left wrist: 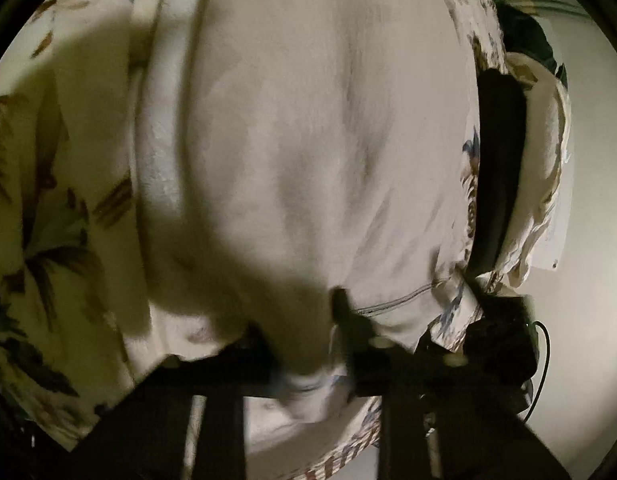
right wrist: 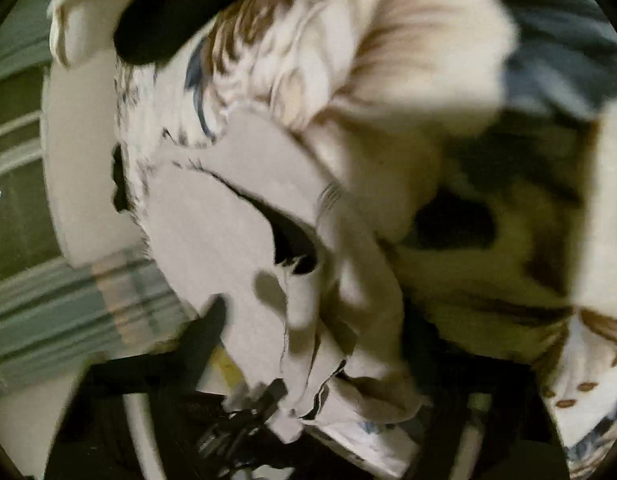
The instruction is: Fold small clothes
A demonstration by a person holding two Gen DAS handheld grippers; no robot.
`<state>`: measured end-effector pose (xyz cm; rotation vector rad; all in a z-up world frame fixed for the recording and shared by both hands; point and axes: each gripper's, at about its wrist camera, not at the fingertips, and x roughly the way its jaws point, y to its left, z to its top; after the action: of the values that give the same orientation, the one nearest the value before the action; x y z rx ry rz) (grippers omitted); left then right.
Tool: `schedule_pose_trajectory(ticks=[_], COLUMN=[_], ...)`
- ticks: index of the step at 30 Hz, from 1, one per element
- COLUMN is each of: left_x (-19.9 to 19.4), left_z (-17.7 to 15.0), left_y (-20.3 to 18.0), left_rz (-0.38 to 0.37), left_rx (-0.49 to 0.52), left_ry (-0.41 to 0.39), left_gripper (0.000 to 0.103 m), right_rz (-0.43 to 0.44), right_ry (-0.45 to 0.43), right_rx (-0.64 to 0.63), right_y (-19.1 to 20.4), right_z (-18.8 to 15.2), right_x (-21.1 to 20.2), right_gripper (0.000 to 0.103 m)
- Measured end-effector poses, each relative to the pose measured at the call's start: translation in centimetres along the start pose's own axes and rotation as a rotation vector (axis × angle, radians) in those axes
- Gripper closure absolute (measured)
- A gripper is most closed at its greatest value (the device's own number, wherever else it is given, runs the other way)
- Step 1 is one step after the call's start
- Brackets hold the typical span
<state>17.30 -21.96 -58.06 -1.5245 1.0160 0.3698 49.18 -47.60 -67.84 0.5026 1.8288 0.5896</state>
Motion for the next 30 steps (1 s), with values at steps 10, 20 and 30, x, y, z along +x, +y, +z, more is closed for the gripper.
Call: schedule_pose_trajectory(ticks=[10, 20, 30], left_x=[-4.8, -10.7, -10.8], left_z=[0.4, 8.4, 21.3], left_y=[-1.9, -3.2, -0.7], left_rz=[-0.065, -0.196, -0.23], left_rx=[0.043, -0.032, -0.159], left_ry=[-0.027, -0.078, -0.084], left_gripper=[0.094, 0.094, 0.086], right_rz=[-0.002, -0.039, -0.12], right_ry=[-0.074, -0.072, -0.014], right_rx=[-0.065, -0.127, -0.093], right_y=[6.0, 19.1, 30.6], right_z=[-1.5, -0.2, 7.4], right_x=[-2.2, -0.7, 13.2], right_gripper=[0.09, 0.09, 0.087])
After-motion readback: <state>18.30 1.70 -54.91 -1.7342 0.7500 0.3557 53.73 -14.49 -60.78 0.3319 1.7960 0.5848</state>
